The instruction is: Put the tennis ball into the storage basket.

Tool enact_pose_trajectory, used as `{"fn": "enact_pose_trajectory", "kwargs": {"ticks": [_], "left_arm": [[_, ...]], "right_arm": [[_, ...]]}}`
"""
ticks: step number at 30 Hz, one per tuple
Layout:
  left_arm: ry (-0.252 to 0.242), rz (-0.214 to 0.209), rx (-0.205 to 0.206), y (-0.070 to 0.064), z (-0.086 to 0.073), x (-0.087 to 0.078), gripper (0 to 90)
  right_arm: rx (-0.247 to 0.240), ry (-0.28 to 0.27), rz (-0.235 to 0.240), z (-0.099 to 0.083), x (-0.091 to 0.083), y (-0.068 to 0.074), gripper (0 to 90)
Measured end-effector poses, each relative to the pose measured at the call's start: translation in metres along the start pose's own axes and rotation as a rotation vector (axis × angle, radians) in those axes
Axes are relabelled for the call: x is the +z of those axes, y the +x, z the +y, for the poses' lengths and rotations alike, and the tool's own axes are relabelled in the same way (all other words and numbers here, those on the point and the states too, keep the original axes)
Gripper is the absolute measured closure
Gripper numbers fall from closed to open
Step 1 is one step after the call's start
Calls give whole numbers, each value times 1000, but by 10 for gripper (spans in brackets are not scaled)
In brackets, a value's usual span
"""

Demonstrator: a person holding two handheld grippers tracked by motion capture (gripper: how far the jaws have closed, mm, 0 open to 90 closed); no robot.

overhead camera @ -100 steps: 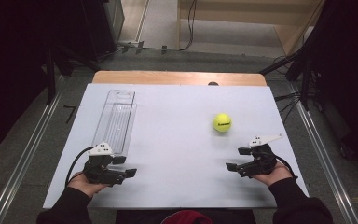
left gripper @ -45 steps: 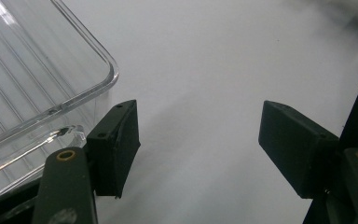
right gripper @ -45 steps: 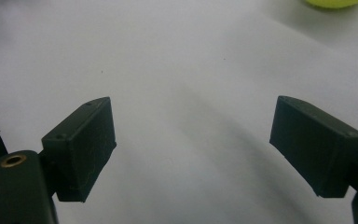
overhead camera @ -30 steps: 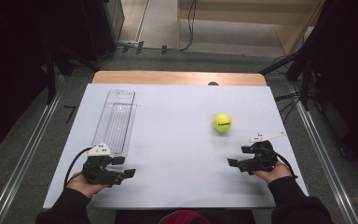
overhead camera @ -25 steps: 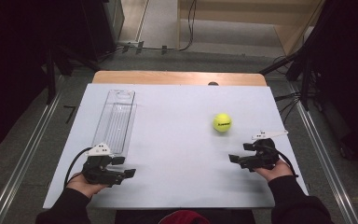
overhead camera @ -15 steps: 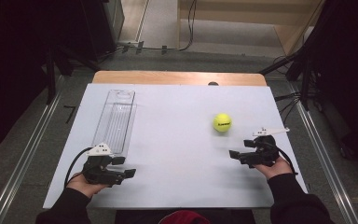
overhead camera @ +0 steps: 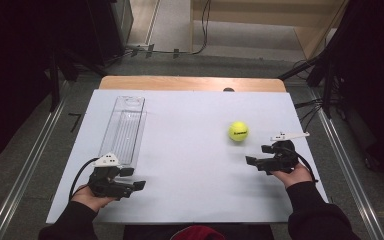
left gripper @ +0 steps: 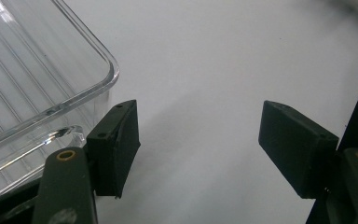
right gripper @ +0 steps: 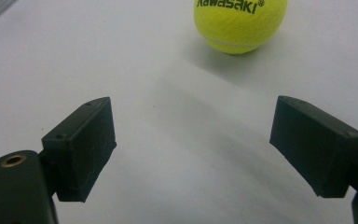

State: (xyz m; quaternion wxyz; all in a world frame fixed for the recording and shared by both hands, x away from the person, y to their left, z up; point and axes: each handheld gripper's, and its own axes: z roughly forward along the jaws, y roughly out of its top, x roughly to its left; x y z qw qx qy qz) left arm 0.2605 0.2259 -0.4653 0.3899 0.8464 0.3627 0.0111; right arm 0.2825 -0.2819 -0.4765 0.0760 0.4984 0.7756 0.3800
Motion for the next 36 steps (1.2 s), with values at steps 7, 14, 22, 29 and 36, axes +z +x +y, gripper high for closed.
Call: {"fn": "enact_pose_trajectory", "kwargs": {"ticks": [7,14,22,29,36], "left_arm": [[2,2,4,0,0,0,296],[1,2,3,0,0,0,296],[0,1,5,0,0,0,296],[1,1,8,0,0,-1,296],[0,0,5,0,0,0,296]], "right_arm": [[8,7,-2,5,1,-1,122],[7,9,1,10,0,-2,121],[-12,2,0,20,-1,2,121],[-16,6,-3,27,2,1,121],[-12,8,-6,32,3,-1,122]]}}
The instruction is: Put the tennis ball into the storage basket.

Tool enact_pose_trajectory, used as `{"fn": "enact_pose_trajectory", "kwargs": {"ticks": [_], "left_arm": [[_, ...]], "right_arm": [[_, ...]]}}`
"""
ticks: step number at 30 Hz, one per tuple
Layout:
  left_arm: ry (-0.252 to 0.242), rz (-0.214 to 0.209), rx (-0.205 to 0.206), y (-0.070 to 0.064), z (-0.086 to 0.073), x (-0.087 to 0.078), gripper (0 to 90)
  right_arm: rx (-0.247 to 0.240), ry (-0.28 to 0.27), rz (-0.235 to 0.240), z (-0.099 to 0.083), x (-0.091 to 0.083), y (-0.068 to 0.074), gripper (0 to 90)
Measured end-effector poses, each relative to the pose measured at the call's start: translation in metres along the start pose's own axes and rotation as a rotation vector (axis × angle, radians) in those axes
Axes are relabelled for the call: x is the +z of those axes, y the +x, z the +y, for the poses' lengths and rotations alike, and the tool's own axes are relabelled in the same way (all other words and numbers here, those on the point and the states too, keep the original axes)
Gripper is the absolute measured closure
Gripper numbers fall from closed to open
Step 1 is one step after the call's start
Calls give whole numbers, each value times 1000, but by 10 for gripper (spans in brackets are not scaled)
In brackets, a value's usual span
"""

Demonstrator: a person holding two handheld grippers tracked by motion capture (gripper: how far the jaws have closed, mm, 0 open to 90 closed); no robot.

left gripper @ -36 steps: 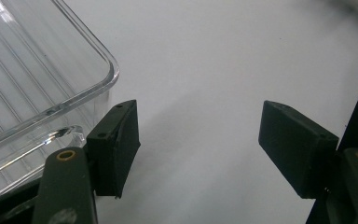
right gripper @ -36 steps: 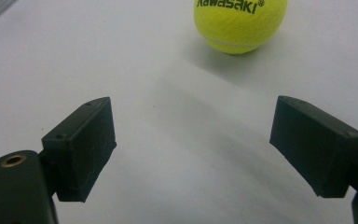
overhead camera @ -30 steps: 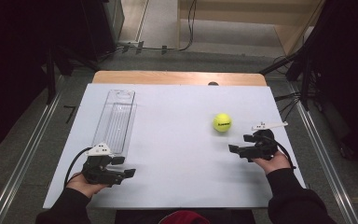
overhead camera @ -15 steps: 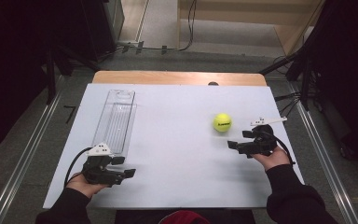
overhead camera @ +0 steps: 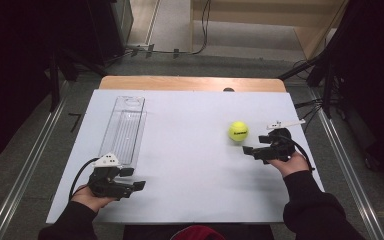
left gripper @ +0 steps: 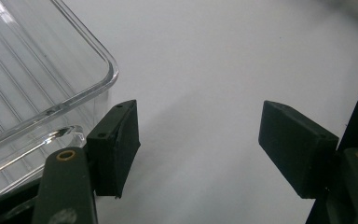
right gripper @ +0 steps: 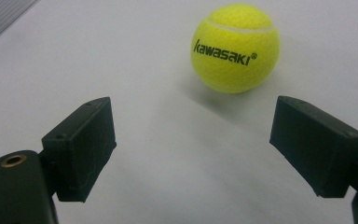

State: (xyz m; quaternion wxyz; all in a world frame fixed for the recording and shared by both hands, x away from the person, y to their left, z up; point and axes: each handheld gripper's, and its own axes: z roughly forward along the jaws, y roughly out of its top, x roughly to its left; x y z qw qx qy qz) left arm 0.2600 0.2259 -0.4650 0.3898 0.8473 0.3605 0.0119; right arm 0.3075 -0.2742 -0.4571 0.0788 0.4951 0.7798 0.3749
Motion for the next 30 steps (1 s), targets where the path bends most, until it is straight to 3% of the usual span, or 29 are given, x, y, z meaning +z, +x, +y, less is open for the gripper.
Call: {"fn": "enact_pose_trajectory", "kwargs": {"ticks": [30], "left_arm": [[-4,-2,1,0,0,-1,296]], "right_arm": [[5,-8,-16,40,9,-6,122]]}}
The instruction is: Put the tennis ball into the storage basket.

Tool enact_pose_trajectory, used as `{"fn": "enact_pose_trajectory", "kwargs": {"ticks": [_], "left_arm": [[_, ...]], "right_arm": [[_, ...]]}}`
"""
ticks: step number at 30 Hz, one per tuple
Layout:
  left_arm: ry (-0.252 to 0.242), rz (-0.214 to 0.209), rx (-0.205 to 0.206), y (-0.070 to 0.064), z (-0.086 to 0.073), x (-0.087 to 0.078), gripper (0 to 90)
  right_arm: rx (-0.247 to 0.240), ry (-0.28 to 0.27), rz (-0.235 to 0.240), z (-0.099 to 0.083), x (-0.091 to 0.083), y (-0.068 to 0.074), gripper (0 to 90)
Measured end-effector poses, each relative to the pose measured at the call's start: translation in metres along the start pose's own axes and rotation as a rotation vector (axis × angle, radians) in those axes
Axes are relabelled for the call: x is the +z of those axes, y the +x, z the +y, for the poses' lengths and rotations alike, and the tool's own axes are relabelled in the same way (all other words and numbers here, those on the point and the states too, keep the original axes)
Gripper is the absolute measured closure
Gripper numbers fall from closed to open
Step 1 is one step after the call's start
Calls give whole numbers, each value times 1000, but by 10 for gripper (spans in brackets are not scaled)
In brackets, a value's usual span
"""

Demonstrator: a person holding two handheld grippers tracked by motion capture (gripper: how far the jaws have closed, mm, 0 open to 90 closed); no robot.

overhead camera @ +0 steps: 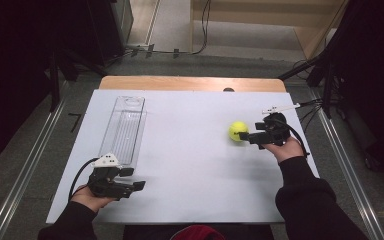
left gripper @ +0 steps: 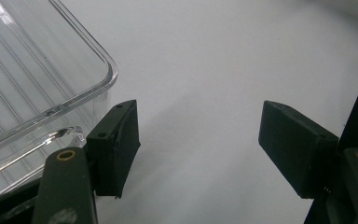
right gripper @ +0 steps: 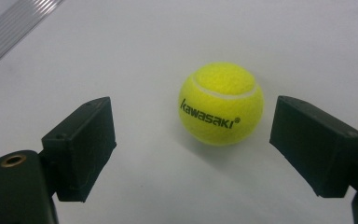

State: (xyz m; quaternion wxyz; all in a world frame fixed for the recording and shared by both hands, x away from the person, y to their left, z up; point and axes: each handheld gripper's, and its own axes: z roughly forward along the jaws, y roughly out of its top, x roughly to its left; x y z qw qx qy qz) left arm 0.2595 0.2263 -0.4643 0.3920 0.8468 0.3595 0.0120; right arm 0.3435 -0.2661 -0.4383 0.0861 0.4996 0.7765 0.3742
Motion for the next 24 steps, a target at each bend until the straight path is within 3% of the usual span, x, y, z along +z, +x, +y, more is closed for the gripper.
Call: {"fn": "enact_pose_trajectory", "kwargs": {"ticks": [24], "left_arm": [[3,-1,2,0,0,0,296]], "right_arm": [[10,8,-36,31,15,-8,122]]}}
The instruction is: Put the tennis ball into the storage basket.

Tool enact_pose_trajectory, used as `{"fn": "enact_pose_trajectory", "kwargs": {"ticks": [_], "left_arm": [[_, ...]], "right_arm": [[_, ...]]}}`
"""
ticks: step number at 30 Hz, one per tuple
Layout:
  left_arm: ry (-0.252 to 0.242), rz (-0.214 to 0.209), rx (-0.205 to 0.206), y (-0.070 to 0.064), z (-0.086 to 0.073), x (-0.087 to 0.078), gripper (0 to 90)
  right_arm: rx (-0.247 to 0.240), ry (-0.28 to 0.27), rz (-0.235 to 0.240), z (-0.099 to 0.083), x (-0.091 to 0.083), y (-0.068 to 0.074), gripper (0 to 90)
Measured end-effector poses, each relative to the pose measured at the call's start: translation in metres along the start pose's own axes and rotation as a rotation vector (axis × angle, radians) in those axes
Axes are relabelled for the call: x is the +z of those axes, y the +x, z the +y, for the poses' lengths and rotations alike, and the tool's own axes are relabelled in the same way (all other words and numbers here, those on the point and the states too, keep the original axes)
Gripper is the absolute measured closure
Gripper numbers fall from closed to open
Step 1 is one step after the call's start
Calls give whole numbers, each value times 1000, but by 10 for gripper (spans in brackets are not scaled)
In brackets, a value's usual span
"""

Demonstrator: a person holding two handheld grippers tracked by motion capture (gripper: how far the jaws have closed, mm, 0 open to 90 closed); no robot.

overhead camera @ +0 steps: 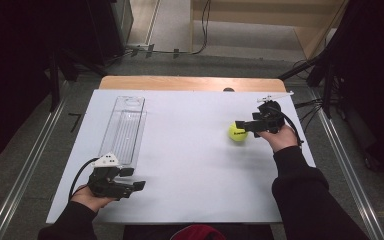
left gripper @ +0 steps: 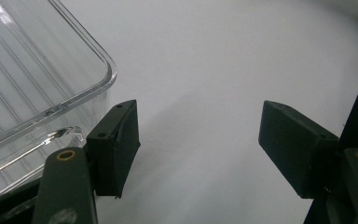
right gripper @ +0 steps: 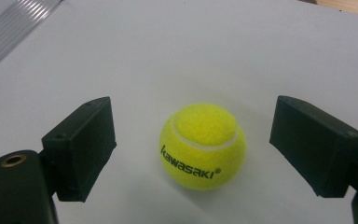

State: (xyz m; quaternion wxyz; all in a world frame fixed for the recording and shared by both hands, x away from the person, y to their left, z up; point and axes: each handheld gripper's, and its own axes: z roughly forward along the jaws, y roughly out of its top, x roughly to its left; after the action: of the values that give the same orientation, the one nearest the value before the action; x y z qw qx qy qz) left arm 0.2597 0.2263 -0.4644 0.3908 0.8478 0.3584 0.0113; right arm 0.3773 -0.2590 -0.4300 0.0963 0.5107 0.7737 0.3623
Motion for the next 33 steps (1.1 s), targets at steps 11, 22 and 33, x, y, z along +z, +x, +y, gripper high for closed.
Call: {"fn": "enact_pose_trajectory", "kwargs": {"ticks": [11,22,33], "left_arm": [[1,0,-1,0,0,0,296],[-4,-3,-4,0,0,0,296],[-4,-6,-3,0,0,0,296]], "right_arm": [[2,-8,-6,12,10,-2,122],[-1,-43,9,16,15,-1,122],[23,-38,0,10,25,-4,120]]}}
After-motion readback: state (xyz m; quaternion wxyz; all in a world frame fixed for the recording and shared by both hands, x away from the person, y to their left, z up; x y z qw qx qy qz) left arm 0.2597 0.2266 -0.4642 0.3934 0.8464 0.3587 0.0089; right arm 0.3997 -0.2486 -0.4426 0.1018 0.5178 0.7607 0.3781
